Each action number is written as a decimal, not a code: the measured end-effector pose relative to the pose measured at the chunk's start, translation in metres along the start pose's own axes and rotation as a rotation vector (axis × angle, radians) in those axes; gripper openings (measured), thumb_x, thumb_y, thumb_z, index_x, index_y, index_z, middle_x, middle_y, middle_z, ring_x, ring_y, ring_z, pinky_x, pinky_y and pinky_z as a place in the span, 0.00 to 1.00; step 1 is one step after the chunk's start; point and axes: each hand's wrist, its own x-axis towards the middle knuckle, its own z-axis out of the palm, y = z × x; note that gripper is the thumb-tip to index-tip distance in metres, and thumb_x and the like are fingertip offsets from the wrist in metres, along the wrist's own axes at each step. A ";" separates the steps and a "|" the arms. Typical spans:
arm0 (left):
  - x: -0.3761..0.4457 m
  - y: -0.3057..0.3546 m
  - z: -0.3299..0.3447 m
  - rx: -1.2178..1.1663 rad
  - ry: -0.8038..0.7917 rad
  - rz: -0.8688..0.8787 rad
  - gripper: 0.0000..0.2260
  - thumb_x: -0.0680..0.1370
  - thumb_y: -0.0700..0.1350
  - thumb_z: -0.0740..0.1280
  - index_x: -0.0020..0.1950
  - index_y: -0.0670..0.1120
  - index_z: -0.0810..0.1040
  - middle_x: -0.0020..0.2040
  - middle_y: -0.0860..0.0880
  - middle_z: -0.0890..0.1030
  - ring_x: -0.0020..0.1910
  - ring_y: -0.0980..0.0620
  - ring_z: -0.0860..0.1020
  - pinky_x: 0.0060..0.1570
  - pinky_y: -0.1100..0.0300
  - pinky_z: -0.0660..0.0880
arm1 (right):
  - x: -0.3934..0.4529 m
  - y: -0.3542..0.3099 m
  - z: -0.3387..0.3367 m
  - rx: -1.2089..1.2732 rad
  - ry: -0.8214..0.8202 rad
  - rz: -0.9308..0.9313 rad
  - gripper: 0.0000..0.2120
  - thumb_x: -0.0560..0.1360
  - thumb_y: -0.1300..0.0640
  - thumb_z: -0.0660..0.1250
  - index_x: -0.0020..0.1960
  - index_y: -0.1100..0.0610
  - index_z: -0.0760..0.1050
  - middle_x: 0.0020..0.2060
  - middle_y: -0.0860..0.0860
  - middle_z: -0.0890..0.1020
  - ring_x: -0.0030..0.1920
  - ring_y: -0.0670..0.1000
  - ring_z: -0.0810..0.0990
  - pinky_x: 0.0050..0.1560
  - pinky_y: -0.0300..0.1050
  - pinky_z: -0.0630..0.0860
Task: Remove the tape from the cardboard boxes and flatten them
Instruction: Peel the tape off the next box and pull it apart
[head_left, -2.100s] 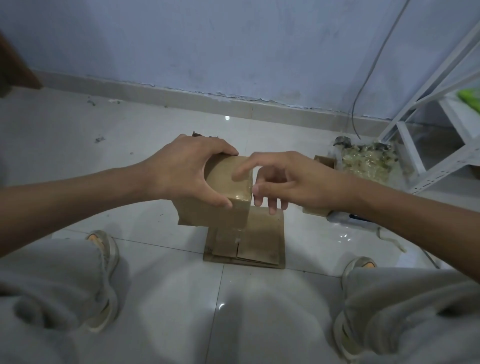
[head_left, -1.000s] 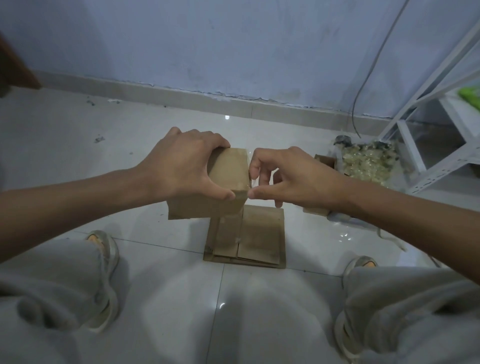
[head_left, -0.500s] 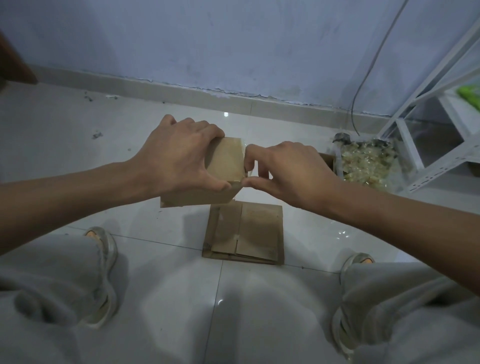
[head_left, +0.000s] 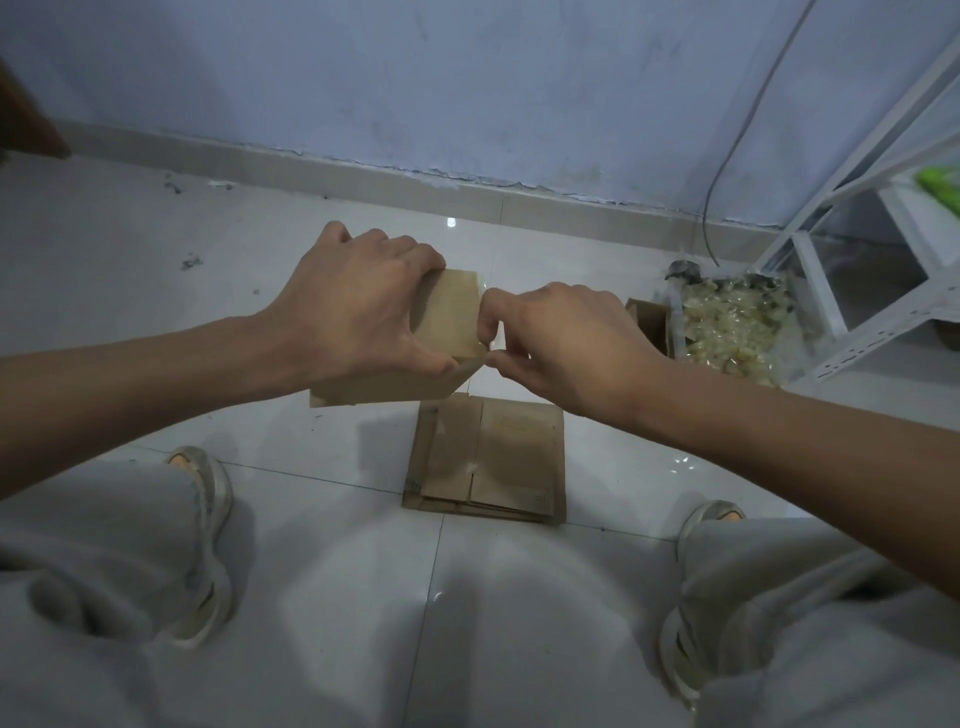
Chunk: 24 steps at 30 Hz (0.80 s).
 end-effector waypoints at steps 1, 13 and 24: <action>-0.001 0.000 0.000 -0.008 -0.006 -0.001 0.45 0.63 0.77 0.60 0.71 0.50 0.74 0.60 0.51 0.81 0.55 0.47 0.78 0.59 0.47 0.69 | 0.000 0.001 -0.001 0.019 -0.013 0.013 0.08 0.82 0.44 0.67 0.59 0.44 0.74 0.42 0.43 0.83 0.44 0.51 0.79 0.33 0.43 0.60; -0.007 0.003 0.000 -0.141 -0.083 -0.019 0.45 0.61 0.77 0.64 0.71 0.53 0.74 0.60 0.54 0.82 0.55 0.50 0.79 0.57 0.50 0.72 | -0.001 0.013 -0.005 0.685 -0.227 0.021 0.05 0.82 0.60 0.69 0.48 0.54 0.77 0.32 0.53 0.78 0.28 0.52 0.83 0.39 0.40 0.75; 0.000 -0.003 0.002 -0.631 -0.225 -0.204 0.36 0.65 0.69 0.78 0.67 0.52 0.79 0.58 0.55 0.81 0.56 0.55 0.80 0.54 0.60 0.78 | -0.007 0.024 -0.007 0.976 -0.167 0.079 0.08 0.83 0.58 0.69 0.60 0.52 0.73 0.31 0.52 0.75 0.32 0.56 0.83 0.31 0.45 0.74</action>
